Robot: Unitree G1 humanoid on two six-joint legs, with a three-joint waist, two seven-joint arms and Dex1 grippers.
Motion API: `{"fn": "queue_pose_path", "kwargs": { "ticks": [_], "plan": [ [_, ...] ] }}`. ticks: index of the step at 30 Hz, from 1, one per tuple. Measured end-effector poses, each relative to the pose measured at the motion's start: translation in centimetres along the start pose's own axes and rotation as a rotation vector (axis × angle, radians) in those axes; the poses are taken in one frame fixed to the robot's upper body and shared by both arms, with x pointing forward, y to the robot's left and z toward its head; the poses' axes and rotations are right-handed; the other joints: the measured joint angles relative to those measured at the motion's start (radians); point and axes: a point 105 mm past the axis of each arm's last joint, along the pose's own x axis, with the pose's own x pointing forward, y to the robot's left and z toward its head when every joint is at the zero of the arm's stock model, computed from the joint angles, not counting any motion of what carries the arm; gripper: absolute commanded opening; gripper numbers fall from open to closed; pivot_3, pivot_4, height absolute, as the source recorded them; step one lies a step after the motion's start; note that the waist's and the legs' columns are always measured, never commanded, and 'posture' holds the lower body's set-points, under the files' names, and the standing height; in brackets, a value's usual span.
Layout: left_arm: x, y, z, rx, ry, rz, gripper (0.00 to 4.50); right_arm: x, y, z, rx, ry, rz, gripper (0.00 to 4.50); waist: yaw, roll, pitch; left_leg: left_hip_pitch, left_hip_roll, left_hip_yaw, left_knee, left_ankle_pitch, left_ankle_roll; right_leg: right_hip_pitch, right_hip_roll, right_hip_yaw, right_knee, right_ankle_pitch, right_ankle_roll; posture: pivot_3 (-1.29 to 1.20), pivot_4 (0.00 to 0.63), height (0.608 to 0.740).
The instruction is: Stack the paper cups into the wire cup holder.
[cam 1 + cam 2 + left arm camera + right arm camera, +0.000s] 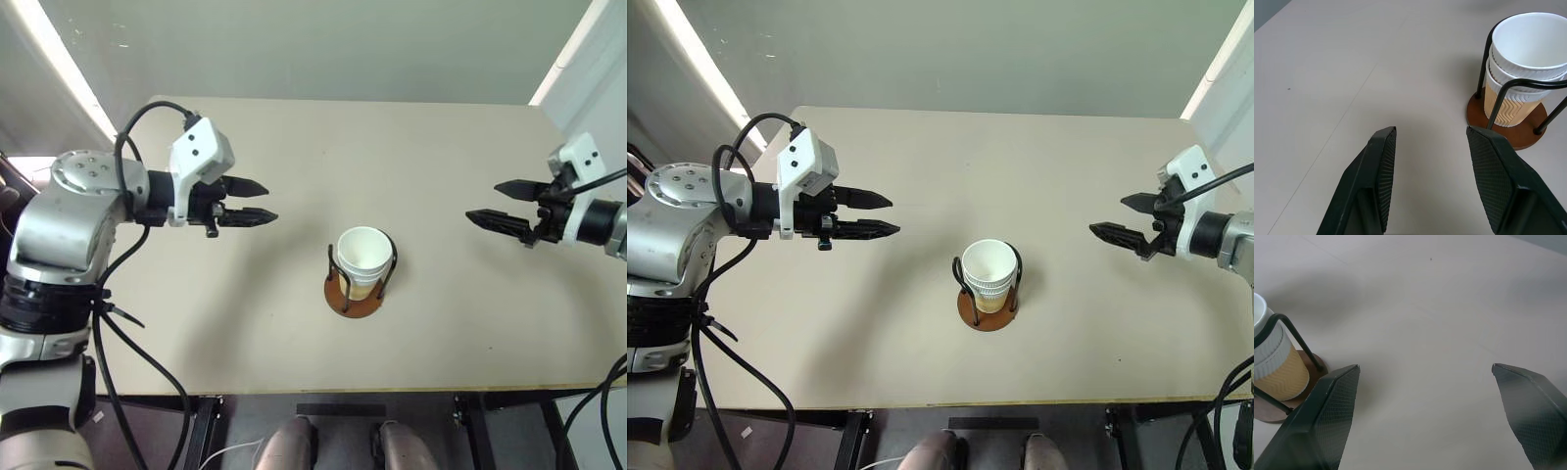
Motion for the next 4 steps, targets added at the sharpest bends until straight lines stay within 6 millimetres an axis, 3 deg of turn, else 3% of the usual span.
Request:
{"fn": "queue_pose_path", "kwargs": {
  "ticks": [4],
  "plan": [
    [0.03, 0.01, -0.01, -0.001, -0.001, 0.000, 2.42, -0.20, -0.13, -0.22, -0.002, 0.013, -0.009, 4.48, 0.000, 0.000, 0.000, 0.000, 0.000, 0.000, 0.000, 0.000, 0.000, 0.000, 0.000, 0.000, 0.000, 0.000, 0.000, 0.00, 0.150, 0.740]
  ]
}}
